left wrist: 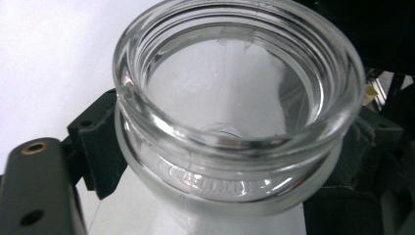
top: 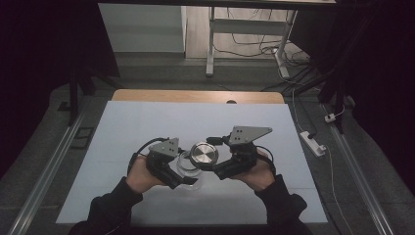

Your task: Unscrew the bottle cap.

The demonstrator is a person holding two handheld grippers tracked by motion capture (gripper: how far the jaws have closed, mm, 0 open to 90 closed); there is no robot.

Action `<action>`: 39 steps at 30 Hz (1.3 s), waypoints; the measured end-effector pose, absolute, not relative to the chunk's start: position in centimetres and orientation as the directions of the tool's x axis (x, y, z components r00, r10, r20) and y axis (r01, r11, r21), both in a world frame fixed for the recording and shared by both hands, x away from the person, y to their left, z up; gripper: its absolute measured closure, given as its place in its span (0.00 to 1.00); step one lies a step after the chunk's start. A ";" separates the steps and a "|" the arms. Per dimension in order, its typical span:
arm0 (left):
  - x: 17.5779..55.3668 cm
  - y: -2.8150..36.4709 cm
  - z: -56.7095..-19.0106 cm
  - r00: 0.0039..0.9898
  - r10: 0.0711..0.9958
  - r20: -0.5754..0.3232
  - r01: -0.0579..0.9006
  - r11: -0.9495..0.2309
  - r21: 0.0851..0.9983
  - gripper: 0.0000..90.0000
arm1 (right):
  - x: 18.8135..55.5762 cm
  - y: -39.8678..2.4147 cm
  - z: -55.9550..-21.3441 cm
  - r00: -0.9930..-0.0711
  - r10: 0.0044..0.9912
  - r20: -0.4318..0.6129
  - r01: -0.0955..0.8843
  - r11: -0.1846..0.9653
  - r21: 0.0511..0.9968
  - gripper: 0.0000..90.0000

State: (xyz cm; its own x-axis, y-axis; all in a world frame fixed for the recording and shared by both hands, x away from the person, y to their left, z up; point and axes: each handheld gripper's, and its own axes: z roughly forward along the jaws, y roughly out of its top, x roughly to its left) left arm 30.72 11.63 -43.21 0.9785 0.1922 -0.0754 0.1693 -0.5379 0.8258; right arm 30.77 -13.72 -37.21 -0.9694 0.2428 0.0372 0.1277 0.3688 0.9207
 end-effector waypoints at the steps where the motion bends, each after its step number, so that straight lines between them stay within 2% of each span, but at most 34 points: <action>1: 30.7 11.7 -43.2 0.977 0.199 -0.074 0.172 -0.536 0.826 0.18 | 30.8 -13.8 -37.2 -0.967 0.251 0.035 0.129 0.371 0.920 0.22; 24: 31.2 13.1 -42.8 0.947 0.315 -0.061 0.224 -0.513 0.828 0.18 | 30.7 -16.0 -37.8 -0.934 0.355 0.034 0.170 0.357 0.918 0.22; 39: 31.6 13.9 -42.6 0.923 0.379 -0.061 0.255 -0.488 0.835 0.18 | 30.0 -16.5 -38.8 -0.928 0.371 0.038 0.182 0.360 0.915 0.22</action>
